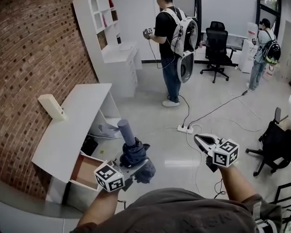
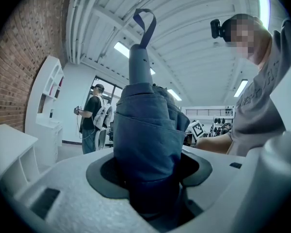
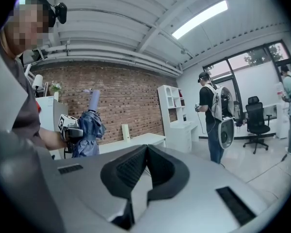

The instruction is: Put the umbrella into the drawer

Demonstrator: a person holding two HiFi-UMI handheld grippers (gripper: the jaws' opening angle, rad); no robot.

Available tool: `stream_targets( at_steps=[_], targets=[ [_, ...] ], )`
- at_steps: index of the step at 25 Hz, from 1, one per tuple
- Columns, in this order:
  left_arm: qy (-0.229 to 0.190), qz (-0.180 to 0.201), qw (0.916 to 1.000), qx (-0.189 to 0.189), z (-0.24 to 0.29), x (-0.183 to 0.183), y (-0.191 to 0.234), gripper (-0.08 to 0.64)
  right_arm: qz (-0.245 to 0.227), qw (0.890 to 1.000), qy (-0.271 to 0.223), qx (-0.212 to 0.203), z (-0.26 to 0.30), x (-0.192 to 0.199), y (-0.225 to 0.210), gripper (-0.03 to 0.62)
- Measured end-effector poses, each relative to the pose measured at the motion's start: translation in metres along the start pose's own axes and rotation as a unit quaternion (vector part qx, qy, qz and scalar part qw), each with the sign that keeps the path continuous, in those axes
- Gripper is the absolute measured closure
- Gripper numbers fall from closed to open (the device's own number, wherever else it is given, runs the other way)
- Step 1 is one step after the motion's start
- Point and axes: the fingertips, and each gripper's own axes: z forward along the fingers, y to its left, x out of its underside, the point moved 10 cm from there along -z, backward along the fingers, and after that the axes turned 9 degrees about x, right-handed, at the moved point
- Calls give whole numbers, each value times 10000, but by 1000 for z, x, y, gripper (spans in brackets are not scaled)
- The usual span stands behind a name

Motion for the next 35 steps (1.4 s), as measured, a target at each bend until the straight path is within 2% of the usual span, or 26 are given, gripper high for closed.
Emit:
stream_targets(
  at_steps=[4,7,10,14,19,28,35],
  targets=[
    [78,-59,9999,89,11,3,17,298,90,9999,28,81,12,2,-8,600],
    [71,-65,9995,294,10,1,39,298,-7,9998,49,170,24,-1,0,600],
    [66,-32,9984,568,9,-6,64,298,-141,9990,-2,424,31,-13,9,600],
    [122,-76,9963,849,8,-6,89,298,-49,9969,-4,779,34,-15,15,600],
    [134,-63,9954,948,-4,-7,120,298,-18,9958,1,913,58,-17,26,600],
    [143,-214,9981,551,-38,-4,163,298,-202,9980,202,566,124,-33,37,600],
    [225,-460,9986,-97,-74,22,195,298,-381,9982,472,40,192,-40,49,600]
  ],
)
